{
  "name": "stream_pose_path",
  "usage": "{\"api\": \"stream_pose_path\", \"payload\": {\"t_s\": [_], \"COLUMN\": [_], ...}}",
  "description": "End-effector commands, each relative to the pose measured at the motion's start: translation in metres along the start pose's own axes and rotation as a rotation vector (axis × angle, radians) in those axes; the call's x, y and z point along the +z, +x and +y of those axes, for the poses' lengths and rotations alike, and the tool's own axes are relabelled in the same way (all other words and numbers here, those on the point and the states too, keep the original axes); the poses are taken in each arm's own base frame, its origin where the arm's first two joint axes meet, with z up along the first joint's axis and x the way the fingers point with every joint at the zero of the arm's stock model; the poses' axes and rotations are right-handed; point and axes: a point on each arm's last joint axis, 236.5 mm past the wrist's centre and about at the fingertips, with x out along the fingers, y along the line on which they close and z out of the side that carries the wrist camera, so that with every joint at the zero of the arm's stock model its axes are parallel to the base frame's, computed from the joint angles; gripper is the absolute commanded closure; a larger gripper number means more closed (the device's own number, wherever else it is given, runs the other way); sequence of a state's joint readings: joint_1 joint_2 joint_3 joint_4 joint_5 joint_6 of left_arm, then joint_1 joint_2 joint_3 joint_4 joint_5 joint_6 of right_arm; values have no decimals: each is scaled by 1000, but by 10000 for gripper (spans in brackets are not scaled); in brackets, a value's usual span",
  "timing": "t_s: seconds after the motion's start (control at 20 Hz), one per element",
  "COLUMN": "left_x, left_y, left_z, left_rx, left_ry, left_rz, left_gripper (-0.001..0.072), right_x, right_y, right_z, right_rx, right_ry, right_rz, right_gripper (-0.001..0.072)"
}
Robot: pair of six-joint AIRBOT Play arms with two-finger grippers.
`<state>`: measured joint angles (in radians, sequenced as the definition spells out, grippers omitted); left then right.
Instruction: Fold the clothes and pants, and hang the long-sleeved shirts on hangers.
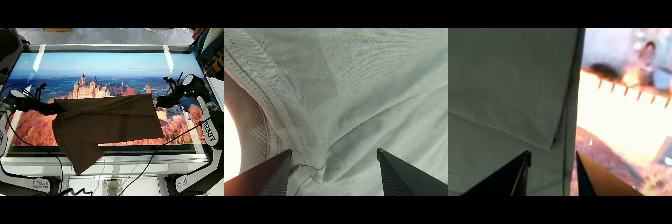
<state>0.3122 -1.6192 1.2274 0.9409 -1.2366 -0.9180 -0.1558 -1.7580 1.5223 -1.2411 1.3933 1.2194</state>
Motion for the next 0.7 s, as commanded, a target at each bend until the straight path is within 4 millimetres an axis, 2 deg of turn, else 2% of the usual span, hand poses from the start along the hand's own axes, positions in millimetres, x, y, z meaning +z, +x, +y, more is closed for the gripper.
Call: {"api": "stream_pose_path", "payload": {"t_s": [0.0,0.1,0.25,0.3,0.35,0.4,0.5,0.6,0.65], "left_x": [5,8,6,2,-6,-19,-55,-100,-116], "left_y": [-13,-36,-87,-105,-123,-135,-142,-130,-123], "left_z": [-4,-1,5,7,13,18,24,24,20], "left_rx": [20,96,223,260,299,320,306,266,247], "left_ry": [14,65,63,50,18,-19,-120,-239,-272], "left_rz": [-24,-44,-103,-121,-132,-131,-105,-58,-51], "left_gripper": [107,107,111,131,209,250,250,250,250], "right_x": [-17,-36,-57,-64,-76,-86,-97,-113,-120], "right_y": [-10,-26,-56,-64,-70,-72,-68,-52,-42], "right_z": [-10,-22,-44,-49,-54,-57,-54,-43,-39], "right_rx": [-2,18,67,86,100,120,180,247,263], "right_ry": [0,29,119,151,189,213,245,259,265], "right_rz": [50,83,34,9,-10,-28,-71,-53,-28], "right_gripper": [403,403,403,403,403,403,403,402,402]}}
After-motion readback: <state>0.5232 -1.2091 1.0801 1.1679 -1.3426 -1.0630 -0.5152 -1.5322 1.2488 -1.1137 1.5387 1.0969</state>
